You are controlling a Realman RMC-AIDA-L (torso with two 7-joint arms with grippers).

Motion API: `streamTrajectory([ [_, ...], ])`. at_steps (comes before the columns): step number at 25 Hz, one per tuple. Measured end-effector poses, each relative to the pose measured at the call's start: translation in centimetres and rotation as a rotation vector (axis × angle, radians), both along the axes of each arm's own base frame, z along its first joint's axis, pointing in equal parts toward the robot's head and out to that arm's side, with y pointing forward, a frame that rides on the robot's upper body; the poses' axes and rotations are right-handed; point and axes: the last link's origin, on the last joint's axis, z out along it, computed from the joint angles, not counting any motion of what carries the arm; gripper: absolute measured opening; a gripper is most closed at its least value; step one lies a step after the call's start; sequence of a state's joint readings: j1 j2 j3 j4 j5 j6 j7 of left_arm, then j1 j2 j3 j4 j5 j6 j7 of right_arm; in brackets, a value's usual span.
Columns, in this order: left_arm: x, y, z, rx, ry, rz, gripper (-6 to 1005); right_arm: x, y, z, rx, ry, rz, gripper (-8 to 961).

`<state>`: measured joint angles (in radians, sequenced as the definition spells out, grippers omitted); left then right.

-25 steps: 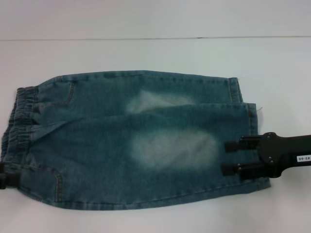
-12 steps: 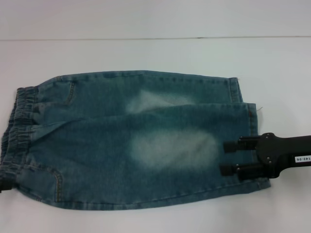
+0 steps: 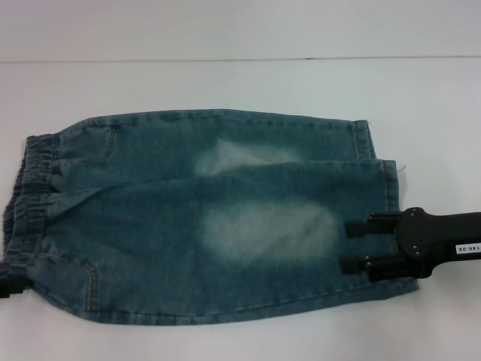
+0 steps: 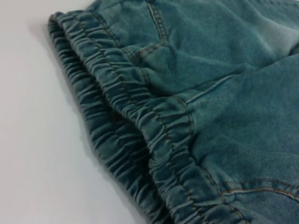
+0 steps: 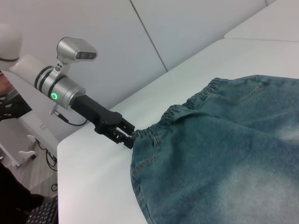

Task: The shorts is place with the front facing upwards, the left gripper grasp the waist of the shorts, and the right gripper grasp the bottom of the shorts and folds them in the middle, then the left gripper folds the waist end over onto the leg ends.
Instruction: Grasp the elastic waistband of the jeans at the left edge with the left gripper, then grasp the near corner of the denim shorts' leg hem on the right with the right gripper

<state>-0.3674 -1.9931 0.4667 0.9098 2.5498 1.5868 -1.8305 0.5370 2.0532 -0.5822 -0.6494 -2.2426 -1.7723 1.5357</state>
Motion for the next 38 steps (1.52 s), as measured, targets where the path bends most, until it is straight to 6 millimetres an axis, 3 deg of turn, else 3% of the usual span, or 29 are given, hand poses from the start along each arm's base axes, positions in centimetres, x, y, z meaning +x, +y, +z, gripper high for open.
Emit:
streamTrajectory([
  [11,1.3,0.2,-0.1,-0.026,-0.052,-0.026,297,-0.3,0.5,0.4,-0.002,0.009,-0.013,858],
  [14,1.9,0.4,0.2,-0.031,-0.076,-0.037,76,-0.6,1.4,1.6,-0.021,0.008,-0.064,858],
  [20,3.0,1.3,0.4,-0.018,-0.107,-0.057,27,-1.1,3.5,5.0,-0.085,-0.133,-0.131,858],
  [26,3.8,2.2,0.1,0.002,-0.125,-0.079,28,-0.6,3.3,6.4,-0.208,-0.459,-0.102,858],
  [38,4.6,2.9,-0.4,0.06,-0.179,-0.108,27,0.6,2.8,5.3,-0.289,-0.612,-0.163,857],
])
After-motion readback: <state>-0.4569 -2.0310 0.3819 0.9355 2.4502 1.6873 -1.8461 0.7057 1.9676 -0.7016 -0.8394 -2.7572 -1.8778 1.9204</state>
